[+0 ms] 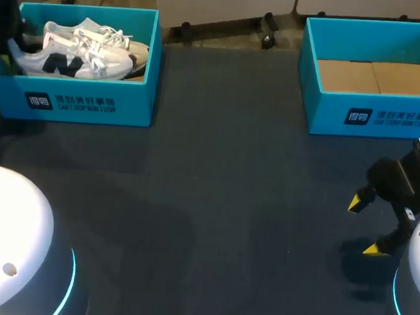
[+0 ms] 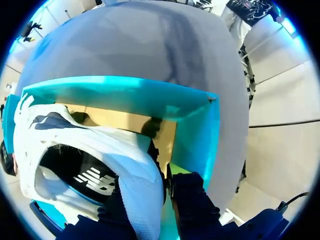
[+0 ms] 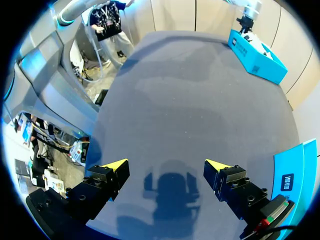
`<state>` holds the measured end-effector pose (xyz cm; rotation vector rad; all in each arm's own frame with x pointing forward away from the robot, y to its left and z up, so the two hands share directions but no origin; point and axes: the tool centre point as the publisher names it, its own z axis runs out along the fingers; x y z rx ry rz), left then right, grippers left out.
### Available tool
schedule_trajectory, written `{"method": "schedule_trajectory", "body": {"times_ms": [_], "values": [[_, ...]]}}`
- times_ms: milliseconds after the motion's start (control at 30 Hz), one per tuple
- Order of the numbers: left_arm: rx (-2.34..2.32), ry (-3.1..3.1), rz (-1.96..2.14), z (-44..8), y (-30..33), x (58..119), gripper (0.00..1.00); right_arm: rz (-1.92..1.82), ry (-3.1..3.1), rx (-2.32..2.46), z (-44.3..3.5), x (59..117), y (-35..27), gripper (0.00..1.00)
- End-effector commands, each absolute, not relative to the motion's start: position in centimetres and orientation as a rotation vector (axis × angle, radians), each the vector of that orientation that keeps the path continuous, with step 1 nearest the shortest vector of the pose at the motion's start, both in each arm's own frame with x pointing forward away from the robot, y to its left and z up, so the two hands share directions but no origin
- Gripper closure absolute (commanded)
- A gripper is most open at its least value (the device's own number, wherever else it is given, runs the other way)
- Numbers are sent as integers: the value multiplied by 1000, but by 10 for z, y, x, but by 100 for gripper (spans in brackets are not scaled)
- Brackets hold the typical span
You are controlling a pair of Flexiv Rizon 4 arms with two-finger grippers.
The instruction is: Take the shoe out of the shoebox, open the shoe tongue, remove and reinsert the insole, then place the shoe into the shoebox
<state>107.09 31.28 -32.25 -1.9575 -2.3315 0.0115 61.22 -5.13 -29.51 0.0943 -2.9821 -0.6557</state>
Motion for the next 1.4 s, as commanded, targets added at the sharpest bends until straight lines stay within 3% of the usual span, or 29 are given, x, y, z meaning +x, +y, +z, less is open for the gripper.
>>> {"method": "schedule_trajectory", "body": {"times_ms": [33,333,733,1400], "values": [[-1943,-2343,-4,-299,310,1073,100,-652,-2984,94,-296,612,-51,0],[-1936,-2371,-42,-276,310,1077,100,-652,-2984,94,-296,612,-51,0],[-1924,-2425,-36,-204,304,1064,100,-652,-2984,94,-296,612,-51,0],[-1939,-2383,-149,-121,271,958,100,-652,-2984,94,-296,612,-51,0]]}}
